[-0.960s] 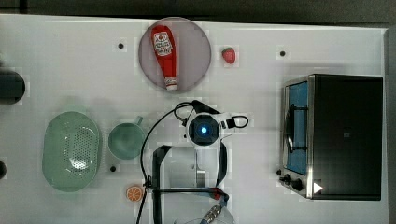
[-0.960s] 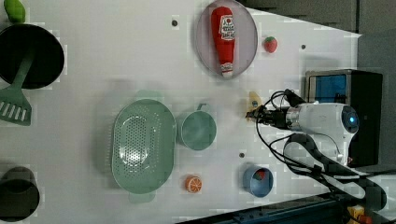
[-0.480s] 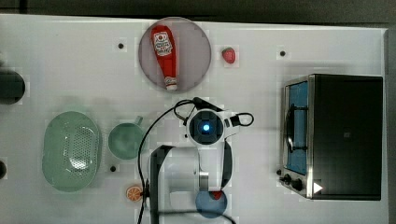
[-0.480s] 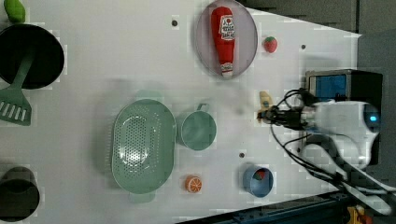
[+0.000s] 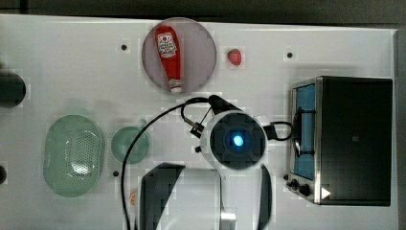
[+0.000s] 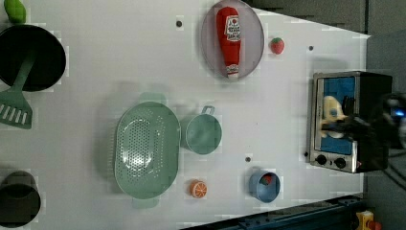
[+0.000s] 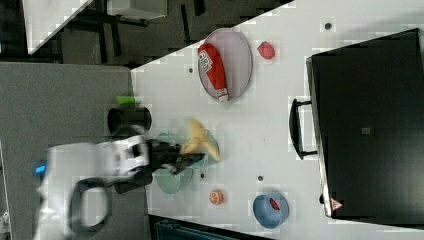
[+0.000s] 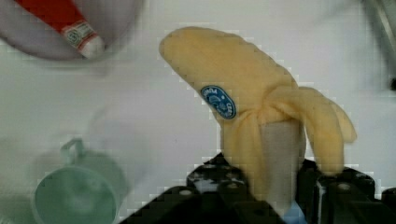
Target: Pick Banana and place it in mug.
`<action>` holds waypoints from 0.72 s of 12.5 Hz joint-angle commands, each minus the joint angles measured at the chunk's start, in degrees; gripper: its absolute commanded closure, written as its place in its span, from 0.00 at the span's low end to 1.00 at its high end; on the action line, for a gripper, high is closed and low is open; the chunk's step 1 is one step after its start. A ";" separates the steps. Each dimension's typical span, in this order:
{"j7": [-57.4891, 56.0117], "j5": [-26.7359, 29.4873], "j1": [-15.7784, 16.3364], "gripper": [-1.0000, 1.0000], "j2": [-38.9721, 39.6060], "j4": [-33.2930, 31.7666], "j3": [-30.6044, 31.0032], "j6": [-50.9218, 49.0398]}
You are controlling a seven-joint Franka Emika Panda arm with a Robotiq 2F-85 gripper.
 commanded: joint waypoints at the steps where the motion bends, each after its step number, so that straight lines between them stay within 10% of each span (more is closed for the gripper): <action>1: 3.01 -1.11 1.02 0.67 0.97 5.18 3.51 -8.02; 9: 35.60 8.67 3.67 0.67 2.04 3.03 21.97 -4.60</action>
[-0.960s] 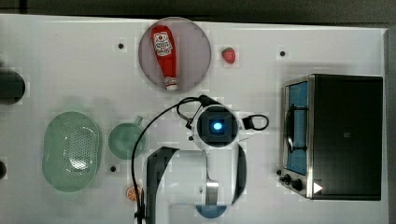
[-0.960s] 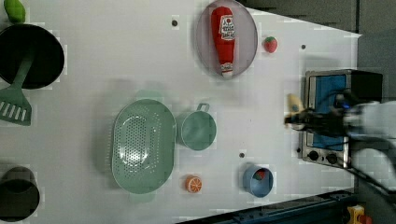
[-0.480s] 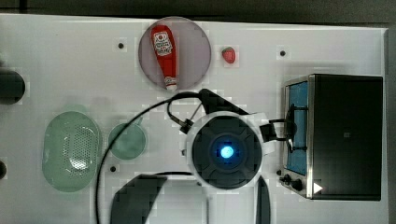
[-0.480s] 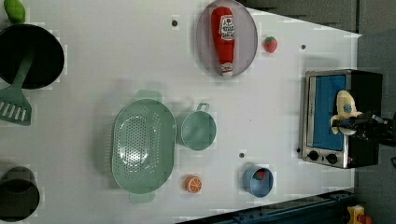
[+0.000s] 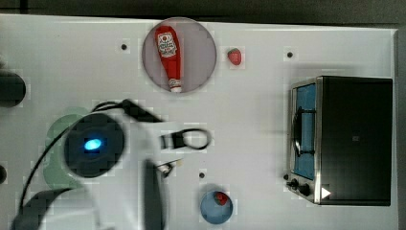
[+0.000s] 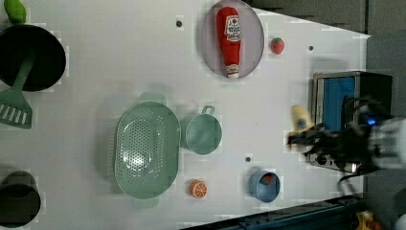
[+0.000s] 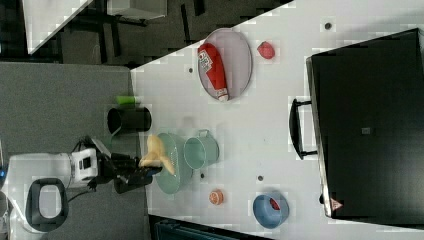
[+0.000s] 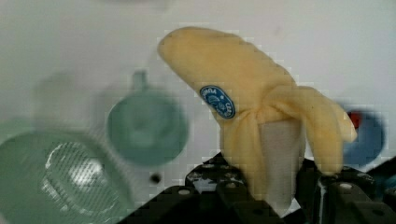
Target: Pick Banana and place it in mug.
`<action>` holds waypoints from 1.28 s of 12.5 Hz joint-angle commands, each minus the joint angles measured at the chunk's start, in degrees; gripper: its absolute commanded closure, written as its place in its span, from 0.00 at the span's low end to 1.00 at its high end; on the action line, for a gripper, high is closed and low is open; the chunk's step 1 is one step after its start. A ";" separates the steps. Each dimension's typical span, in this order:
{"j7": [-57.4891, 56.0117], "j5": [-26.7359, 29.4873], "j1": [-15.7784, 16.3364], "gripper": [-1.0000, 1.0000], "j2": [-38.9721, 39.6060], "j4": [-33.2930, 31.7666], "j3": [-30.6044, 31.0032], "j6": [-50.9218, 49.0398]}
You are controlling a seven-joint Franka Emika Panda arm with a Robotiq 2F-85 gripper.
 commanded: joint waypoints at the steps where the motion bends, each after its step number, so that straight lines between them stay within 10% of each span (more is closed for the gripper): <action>1: 19.26 2.47 1.69 0.67 1.72 -1.89 5.97 4.91; 9: 26.63 1.72 1.68 0.64 18.51 -8.54 9.21 30.74; 14: 26.65 1.52 1.66 0.07 24.17 -8.61 8.51 38.99; 16: 26.66 1.53 1.65 0.00 23.38 -8.33 8.41 38.70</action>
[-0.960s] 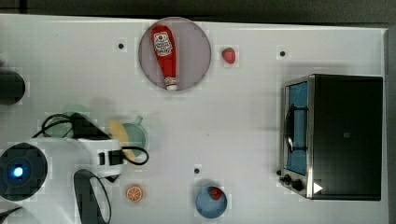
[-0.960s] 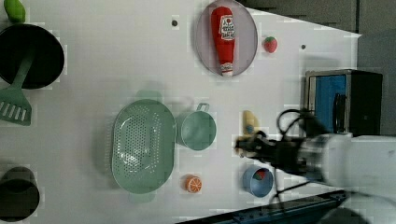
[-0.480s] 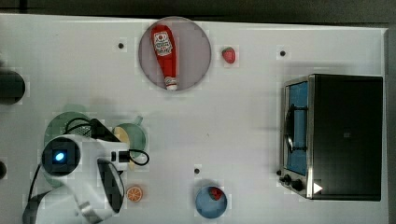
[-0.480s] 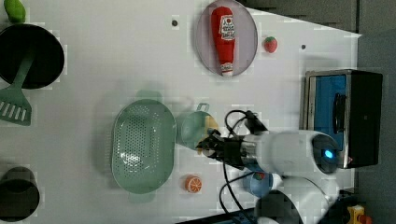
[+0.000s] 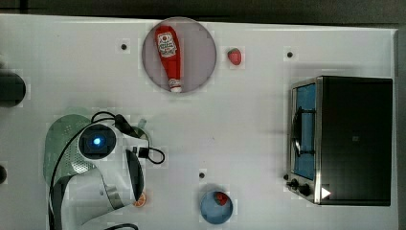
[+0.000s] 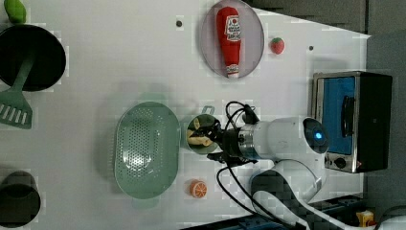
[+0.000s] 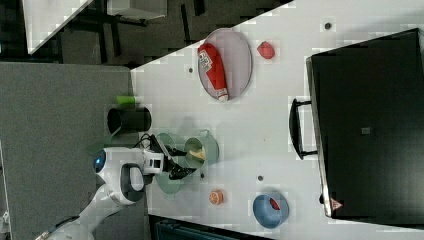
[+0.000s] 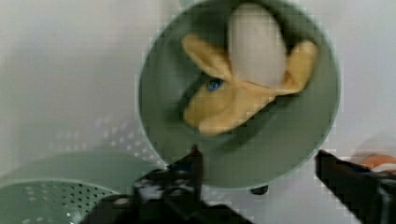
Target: Pick Banana and place it in mug.
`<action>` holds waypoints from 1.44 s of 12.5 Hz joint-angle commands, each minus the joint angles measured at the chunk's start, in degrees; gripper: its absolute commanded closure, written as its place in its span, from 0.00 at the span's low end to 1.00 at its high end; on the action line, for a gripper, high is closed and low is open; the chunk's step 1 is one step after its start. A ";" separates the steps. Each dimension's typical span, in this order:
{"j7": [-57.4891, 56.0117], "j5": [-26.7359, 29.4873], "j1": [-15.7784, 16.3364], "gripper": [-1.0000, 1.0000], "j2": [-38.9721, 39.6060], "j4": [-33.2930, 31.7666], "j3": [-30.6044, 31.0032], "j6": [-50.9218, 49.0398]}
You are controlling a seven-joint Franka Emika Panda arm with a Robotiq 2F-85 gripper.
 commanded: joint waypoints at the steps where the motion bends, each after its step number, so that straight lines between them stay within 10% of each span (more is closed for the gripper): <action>1: 1.69 -1.50 0.08 0.00 -4.79 1.23 -1.29 1.25; 9: -5.67 -1.53 -2.75 0.00 -22.92 13.11 -14.38 -25.22; 18: -17.75 -11.78 -3.59 0.00 -24.31 33.82 -27.74 -53.03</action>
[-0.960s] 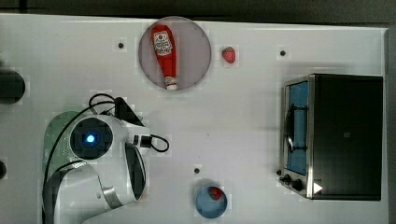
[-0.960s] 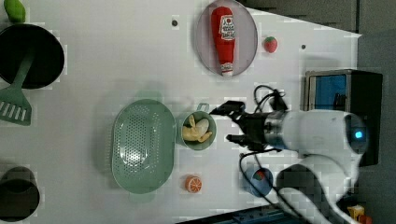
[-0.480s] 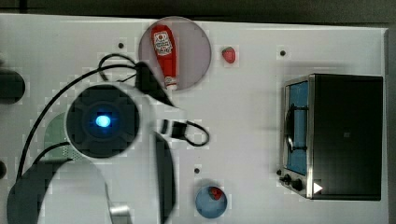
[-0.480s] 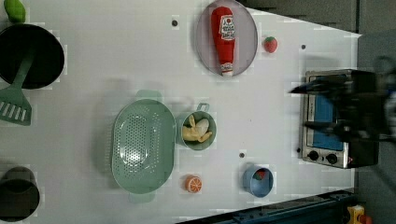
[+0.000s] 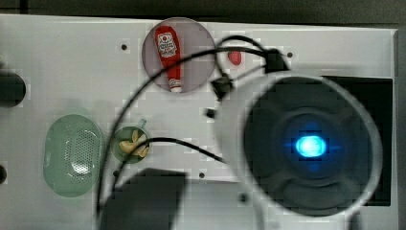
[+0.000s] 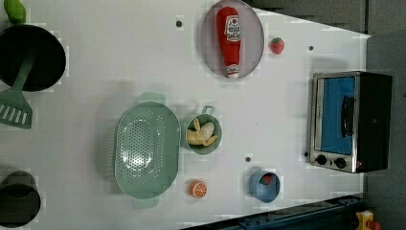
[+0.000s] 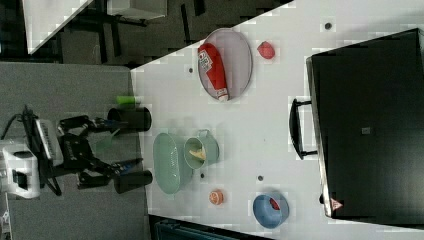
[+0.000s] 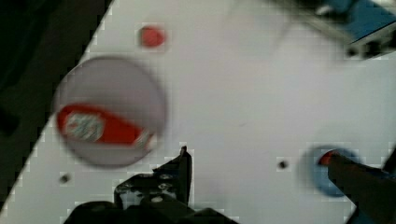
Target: Pick Banana and place it in mug.
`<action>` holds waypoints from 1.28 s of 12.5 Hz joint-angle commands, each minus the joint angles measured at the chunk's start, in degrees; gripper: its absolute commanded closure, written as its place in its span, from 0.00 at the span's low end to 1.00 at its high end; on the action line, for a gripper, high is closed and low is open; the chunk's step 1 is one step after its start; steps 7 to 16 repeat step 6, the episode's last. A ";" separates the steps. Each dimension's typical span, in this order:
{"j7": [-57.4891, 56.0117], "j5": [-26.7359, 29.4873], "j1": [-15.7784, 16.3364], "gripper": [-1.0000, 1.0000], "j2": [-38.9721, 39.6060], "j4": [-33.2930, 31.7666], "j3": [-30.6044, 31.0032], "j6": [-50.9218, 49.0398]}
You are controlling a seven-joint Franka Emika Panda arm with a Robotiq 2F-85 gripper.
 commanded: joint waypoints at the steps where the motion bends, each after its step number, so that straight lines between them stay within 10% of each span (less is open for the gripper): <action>1: -4.95 0.14 -0.09 0.00 1.75 0.29 1.31 -2.10; 16: -4.95 0.11 -0.10 0.00 1.79 0.21 1.25 -2.07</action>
